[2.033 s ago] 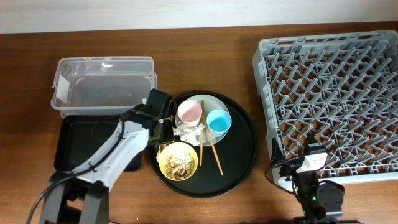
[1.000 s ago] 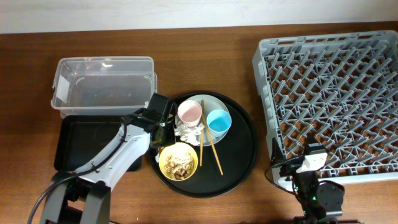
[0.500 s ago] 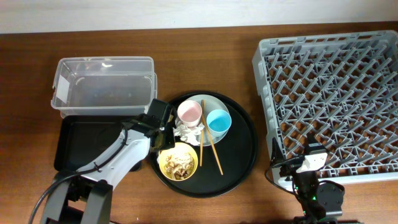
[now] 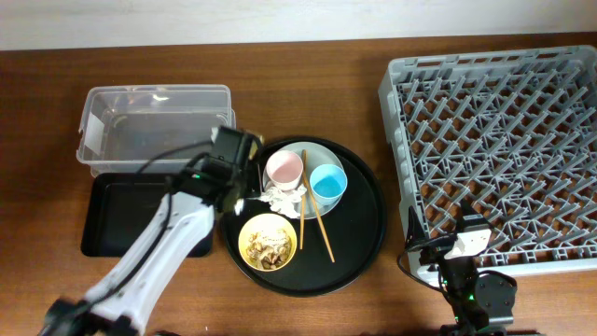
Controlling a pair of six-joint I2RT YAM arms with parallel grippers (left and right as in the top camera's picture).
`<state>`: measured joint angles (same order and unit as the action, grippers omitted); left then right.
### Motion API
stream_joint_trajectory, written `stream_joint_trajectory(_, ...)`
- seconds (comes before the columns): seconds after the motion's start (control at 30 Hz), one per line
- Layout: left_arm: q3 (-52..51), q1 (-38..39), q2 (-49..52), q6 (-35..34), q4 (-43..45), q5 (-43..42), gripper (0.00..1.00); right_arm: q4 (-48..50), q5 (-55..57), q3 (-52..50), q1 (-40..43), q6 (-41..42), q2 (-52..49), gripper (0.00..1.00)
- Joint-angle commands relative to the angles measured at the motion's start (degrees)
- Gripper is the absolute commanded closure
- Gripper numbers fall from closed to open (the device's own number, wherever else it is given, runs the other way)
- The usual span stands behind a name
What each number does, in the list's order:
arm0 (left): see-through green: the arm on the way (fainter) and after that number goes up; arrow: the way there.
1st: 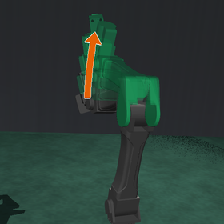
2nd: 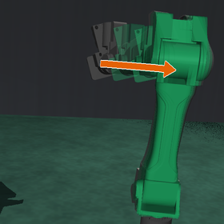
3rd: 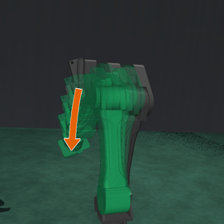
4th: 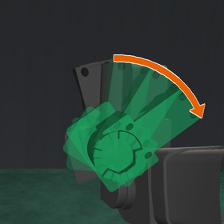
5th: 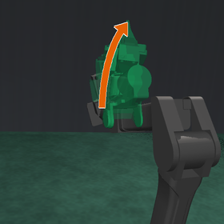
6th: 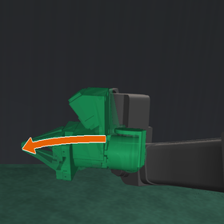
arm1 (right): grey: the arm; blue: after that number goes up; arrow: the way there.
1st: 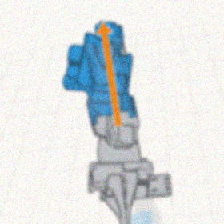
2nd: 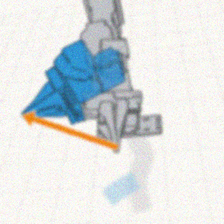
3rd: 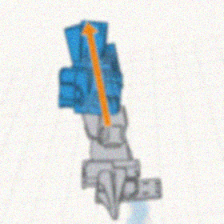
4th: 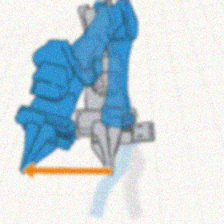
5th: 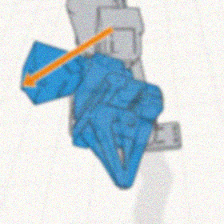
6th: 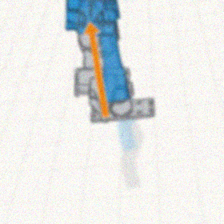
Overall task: Sort waste into correct bins and load items into the dishwasher rack
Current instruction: 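Lift the wrapper and drop it into the clear plastic bin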
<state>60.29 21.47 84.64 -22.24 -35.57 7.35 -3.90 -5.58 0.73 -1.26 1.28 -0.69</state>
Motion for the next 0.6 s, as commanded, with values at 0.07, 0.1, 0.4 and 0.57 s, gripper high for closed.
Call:
stream_joint_trajectory(0.07,5.42,-0.42,-7.06,1.33,0.44,9.2,1.0,-0.07,0.09,-0.42,-0.17,0.11,0.37,0.01)
stream_joint_trajectory(0.1,5.51,-1.03,-7.61,1.31,1.51,11.54,1.0,-0.07,0.09,-0.42,-0.17,0.11,0.37,0.01)
stream_joint_trajectory(0.4,5.46,-7.5,0.94,1.31,12.44,19.28,1.0,-0.07,0.09,-0.42,-0.17,0.11,0.37,0.01)
stream_joint_trajectory(0.57,5.46,-10.58,8.85,1.33,19.02,19.23,0.82,-0.07,0.09,-0.42,-0.17,0.11,0.37,0.02)
